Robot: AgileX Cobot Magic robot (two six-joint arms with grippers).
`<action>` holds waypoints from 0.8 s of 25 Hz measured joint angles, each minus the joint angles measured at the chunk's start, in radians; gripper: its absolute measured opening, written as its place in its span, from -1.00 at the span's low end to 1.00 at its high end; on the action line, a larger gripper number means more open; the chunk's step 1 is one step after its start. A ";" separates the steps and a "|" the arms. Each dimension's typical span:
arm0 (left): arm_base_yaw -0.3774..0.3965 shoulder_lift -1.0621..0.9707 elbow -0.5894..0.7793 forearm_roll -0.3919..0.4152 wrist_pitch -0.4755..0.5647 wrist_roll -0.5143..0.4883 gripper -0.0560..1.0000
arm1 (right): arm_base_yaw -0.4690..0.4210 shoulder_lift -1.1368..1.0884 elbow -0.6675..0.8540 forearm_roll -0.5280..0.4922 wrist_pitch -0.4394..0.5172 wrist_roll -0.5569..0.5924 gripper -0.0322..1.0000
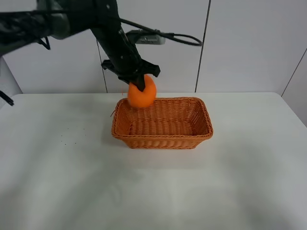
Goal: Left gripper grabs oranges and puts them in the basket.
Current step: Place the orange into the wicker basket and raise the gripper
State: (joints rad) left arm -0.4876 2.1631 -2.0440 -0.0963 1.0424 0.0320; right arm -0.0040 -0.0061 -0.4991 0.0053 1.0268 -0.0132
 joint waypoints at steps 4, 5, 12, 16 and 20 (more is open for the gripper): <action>-0.039 0.103 -0.014 0.001 -0.078 0.003 -0.51 | 0.000 0.000 0.000 0.000 0.000 0.000 0.41; -0.046 0.126 -0.014 0.001 -0.091 0.006 -0.51 | 0.000 0.000 0.000 0.000 0.000 0.000 0.41; -0.060 0.222 -0.015 0.003 -0.114 0.024 -0.51 | 0.000 0.000 0.000 0.000 0.000 0.000 0.41; -0.060 0.224 -0.016 0.006 -0.112 0.028 -0.12 | 0.000 0.000 0.000 0.000 0.000 0.000 0.41; -0.060 0.224 -0.016 0.003 -0.094 0.031 0.57 | 0.000 0.000 0.000 0.000 0.000 0.000 0.41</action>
State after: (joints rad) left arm -0.5471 2.3875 -2.0604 -0.0936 0.9479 0.0633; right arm -0.0040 -0.0061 -0.4991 0.0053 1.0268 -0.0132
